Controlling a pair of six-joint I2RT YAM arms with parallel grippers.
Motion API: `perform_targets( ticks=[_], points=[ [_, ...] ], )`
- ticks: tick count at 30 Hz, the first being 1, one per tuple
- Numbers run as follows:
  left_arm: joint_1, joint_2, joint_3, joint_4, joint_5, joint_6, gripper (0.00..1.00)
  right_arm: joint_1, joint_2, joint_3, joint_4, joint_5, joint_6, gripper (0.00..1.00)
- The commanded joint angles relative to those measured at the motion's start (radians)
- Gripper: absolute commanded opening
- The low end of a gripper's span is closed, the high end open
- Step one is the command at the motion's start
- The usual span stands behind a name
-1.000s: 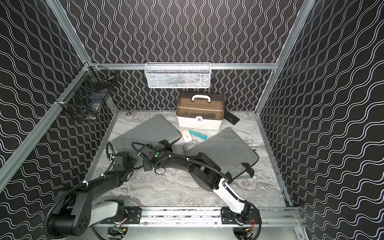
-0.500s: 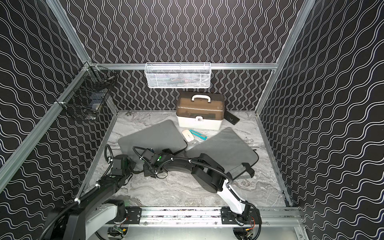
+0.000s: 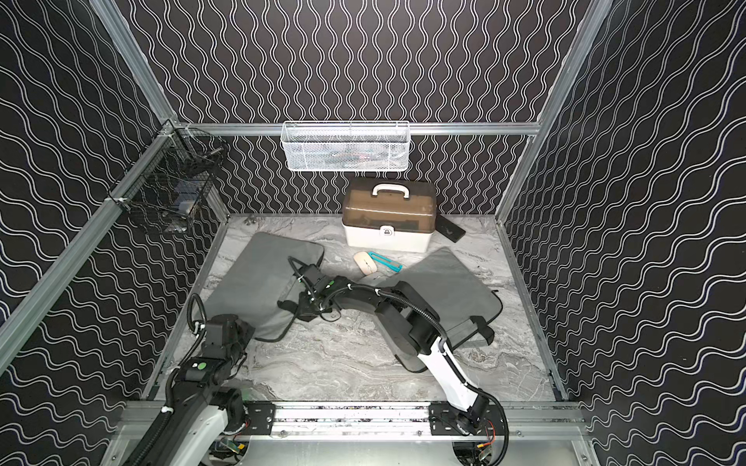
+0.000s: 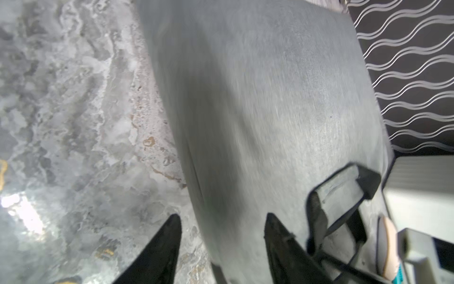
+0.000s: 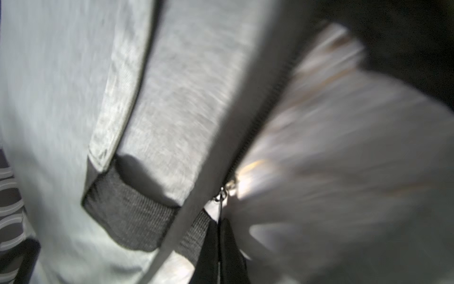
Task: Put the mouse into the laptop bag
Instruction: Unzip the zipper on the zippered laptop bag.
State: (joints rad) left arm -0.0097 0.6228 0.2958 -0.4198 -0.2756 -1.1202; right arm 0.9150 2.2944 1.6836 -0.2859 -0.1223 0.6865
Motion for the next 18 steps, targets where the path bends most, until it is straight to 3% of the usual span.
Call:
perform_targets(
  ticks=[1,4,7,18],
  points=[
    [0.002,0.056,0.047,-0.019,-0.016,0.051,0.72,-0.033,-0.03,-0.055,-0.087,0.06,-0.04,0.0],
    [0.003,0.095,0.085,0.001,-0.04,0.081,0.85,-0.061,-0.062,-0.1,-0.085,0.062,-0.056,0.0],
    [0.005,0.152,0.117,0.045,-0.03,0.105,0.91,-0.073,-0.084,-0.135,-0.078,0.058,-0.07,0.0],
    [0.012,0.415,0.102,0.223,0.061,0.056,0.96,-0.075,-0.105,-0.134,-0.084,0.025,-0.087,0.0]
  ],
)
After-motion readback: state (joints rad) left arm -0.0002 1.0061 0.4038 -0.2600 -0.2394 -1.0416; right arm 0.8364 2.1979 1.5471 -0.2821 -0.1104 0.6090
